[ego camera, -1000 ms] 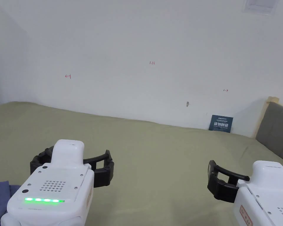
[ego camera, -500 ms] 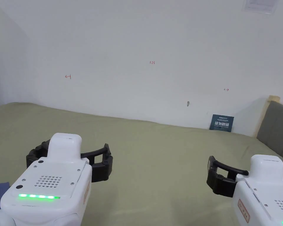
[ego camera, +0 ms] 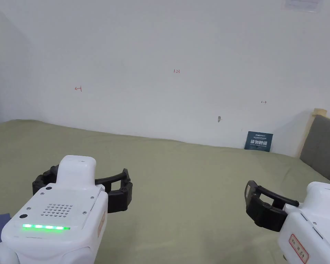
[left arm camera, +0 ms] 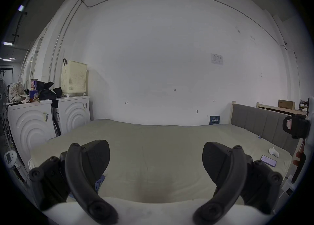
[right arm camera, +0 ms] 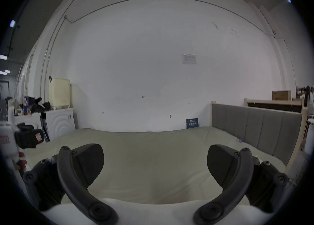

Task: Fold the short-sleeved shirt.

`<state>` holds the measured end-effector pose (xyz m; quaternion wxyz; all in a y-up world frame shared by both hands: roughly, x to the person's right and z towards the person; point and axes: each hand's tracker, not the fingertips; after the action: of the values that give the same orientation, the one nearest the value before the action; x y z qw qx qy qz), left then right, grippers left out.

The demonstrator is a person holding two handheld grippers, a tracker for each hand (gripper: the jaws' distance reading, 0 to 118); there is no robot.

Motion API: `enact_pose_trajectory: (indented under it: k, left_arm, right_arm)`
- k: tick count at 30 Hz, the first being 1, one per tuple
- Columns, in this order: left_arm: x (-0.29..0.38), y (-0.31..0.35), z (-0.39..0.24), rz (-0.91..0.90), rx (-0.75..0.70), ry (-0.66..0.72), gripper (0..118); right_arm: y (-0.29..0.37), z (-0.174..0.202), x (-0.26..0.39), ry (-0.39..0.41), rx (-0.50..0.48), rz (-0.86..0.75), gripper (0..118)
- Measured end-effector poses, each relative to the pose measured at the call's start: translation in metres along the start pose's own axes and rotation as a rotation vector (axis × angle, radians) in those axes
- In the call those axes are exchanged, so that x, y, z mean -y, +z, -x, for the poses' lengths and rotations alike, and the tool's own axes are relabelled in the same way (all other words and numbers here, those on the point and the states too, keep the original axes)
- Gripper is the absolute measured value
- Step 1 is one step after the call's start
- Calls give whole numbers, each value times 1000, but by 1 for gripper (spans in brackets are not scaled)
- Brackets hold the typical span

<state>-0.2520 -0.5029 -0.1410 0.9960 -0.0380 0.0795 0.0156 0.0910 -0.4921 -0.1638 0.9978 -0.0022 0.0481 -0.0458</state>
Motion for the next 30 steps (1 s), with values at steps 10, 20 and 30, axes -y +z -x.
enact_pose_trajectory:
  k: [10, 20, 30]
  left_arm:
    - [3, -1, -1, 16, 15, -4, 114]
    - [3, -2, -4, 23, 34, 4, 114]
    - [9, -5, -9, 52, 59, 14, 114]
  right_arm:
    - [0, -8, -12, -8, 29, -1, 118]
    - [-2, 6, -19, 39, 9, 52, 118]
    - [-1, 28, -15, 71, 0, 147, 118]
